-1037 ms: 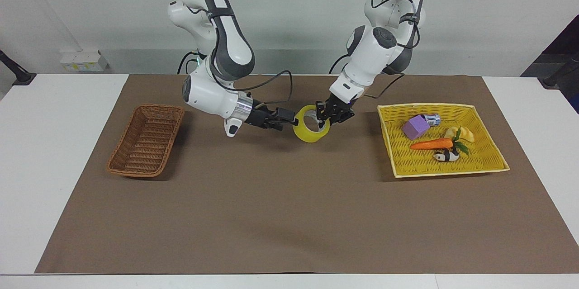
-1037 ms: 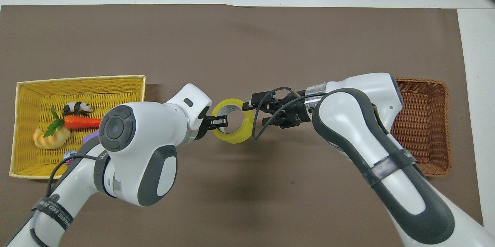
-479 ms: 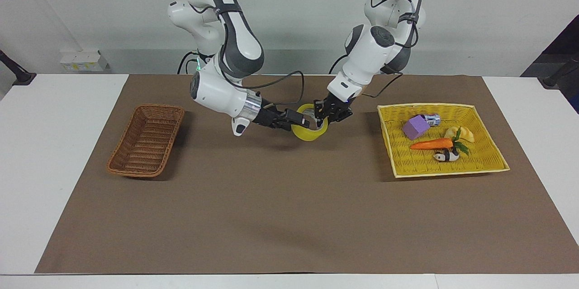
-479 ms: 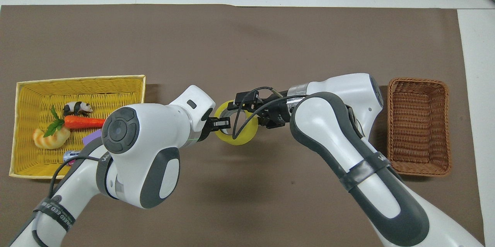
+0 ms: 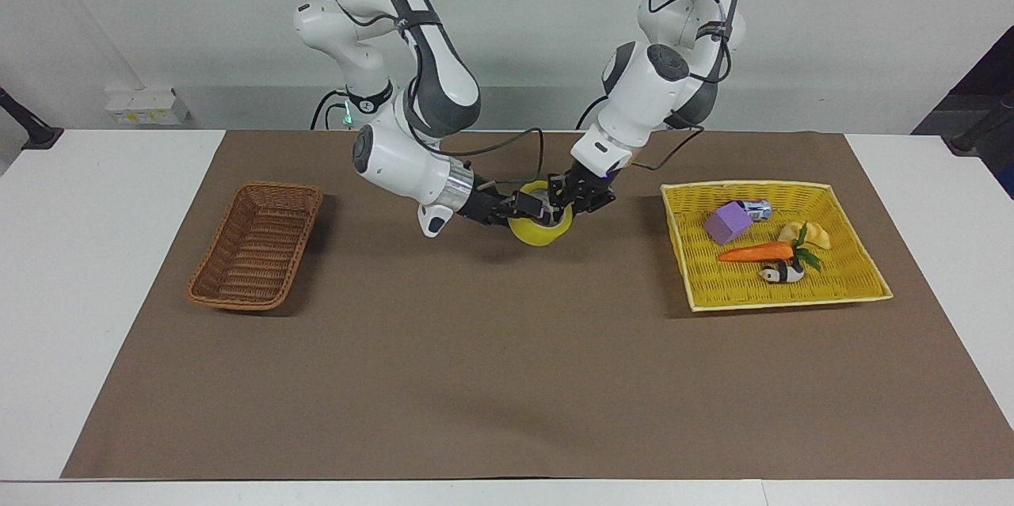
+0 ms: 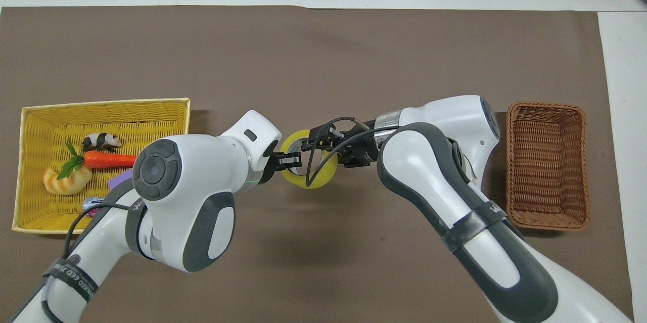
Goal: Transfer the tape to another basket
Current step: 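Grasp the tape with the right gripper while the left gripper releases it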
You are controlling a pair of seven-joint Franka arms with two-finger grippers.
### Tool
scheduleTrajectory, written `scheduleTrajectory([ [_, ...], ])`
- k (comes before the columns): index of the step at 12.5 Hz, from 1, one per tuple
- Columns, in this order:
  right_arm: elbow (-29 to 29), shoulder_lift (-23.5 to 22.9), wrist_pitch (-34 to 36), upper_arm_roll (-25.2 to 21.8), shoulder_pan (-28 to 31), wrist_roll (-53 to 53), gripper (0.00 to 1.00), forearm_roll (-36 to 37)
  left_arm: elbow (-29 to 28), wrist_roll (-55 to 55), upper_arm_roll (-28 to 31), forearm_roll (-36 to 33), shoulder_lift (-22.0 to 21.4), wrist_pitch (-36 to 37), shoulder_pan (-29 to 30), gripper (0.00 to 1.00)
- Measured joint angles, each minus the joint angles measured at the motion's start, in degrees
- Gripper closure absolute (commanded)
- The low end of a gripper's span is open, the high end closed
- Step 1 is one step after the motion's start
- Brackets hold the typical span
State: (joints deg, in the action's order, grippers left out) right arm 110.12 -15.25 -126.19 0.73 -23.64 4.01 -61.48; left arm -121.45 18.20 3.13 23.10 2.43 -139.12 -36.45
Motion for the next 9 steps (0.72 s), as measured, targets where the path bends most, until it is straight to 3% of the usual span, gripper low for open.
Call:
scheduleTrajectory([
  [2,0.14,-0.02,0.28,-0.02,0.03,-0.05,1.00,0.05,0.66,0.00,0.00,0.14,0.00,-0.09,-0.06,0.30],
  [5,0.49,-0.11,0.46,-0.27,0.12,-0.05,1.00,0.29,2.01,-0.06,0.81,0.14,-0.03,-0.14,-0.01,0.14],
  [6,0.56,-0.11,0.46,-0.34,0.13,-0.05,1.00,0.43,2.41,-0.07,0.98,0.14,-0.04,-0.14,0.02,0.00],
  [9,0.68,-0.11,0.57,-0.39,0.19,-0.05,1.00,1.84,2.95,-0.15,1.64,0.00,-0.14,-0.17,0.28,0.00],
])
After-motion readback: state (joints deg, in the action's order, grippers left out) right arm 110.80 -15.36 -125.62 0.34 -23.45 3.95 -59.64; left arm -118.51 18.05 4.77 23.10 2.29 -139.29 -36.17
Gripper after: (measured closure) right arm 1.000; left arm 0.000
